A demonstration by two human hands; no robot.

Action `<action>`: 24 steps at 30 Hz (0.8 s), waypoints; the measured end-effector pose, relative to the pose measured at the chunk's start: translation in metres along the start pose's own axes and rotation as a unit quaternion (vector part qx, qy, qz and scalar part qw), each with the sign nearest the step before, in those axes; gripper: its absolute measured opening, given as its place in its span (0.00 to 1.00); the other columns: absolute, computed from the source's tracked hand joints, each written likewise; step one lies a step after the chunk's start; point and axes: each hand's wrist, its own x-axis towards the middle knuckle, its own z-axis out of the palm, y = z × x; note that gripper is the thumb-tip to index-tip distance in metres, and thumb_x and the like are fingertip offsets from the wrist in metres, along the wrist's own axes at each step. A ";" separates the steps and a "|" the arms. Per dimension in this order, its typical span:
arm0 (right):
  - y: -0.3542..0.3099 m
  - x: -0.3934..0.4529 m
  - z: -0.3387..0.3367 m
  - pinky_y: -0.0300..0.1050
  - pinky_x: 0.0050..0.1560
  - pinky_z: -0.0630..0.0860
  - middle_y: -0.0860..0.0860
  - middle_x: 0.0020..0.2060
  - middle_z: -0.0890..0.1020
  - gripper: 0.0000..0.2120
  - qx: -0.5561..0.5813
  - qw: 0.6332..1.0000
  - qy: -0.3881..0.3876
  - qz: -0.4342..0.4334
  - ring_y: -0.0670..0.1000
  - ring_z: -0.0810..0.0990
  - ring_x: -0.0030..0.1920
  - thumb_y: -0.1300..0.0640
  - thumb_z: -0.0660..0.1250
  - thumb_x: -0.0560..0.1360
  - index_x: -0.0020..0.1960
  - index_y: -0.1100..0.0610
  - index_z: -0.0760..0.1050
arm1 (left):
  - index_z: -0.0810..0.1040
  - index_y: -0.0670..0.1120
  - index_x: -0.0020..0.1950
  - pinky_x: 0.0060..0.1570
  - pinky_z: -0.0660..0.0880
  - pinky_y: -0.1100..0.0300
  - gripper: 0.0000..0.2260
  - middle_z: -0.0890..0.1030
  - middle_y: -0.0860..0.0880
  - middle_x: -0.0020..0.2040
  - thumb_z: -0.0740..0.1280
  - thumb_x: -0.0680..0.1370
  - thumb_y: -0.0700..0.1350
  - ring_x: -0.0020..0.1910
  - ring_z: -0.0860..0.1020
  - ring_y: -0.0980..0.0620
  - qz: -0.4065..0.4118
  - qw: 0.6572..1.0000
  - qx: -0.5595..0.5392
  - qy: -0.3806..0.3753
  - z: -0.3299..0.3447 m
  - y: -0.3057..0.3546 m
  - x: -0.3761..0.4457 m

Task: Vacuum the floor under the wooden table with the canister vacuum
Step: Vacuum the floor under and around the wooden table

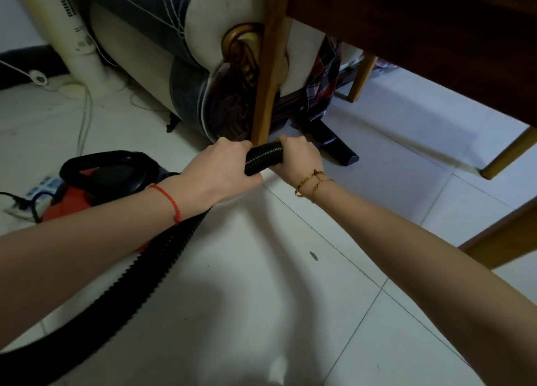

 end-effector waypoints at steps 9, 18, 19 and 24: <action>-0.039 -0.027 -0.001 0.46 0.36 0.75 0.51 0.39 0.79 0.11 -0.025 0.999 0.011 -0.038 0.55 0.81 0.40 0.47 0.66 0.73 0.47 0.55 0.74 | 0.75 0.52 0.52 0.38 0.77 0.53 0.14 0.76 0.49 0.37 0.67 0.70 0.56 0.36 0.77 0.48 0.008 0.999 0.031 -0.029 -0.016 -0.028 -0.036; 0.001 -0.008 -0.011 0.48 0.41 0.78 0.54 0.42 0.81 0.09 -0.003 1.000 0.004 0.007 0.55 0.81 0.43 0.50 0.68 0.73 0.47 0.56 0.75 | 0.75 0.49 0.54 0.34 0.76 0.56 0.15 0.76 0.51 0.35 0.68 0.72 0.54 0.34 0.77 0.51 0.047 0.998 0.009 -0.027 -0.005 -0.003 0.004; 0.011 -0.005 -0.012 0.48 0.43 0.78 0.54 0.43 0.81 0.09 0.004 1.000 0.002 0.014 0.55 0.81 0.44 0.52 0.69 0.72 0.48 0.56 0.76 | 0.75 0.49 0.55 0.35 0.77 0.55 0.15 0.77 0.51 0.36 0.68 0.72 0.54 0.34 0.78 0.50 0.050 0.998 0.003 -0.029 0.000 0.003 0.012; 0.064 0.020 -0.011 0.47 0.47 0.75 0.57 0.50 0.81 0.11 0.007 0.999 -0.005 0.048 0.57 0.80 0.51 0.56 0.70 0.73 0.53 0.59 0.75 | 0.73 0.46 0.57 0.35 0.71 0.57 0.15 0.73 0.49 0.39 0.66 0.74 0.51 0.36 0.74 0.48 0.069 0.997 0.017 -0.014 0.026 0.035 0.058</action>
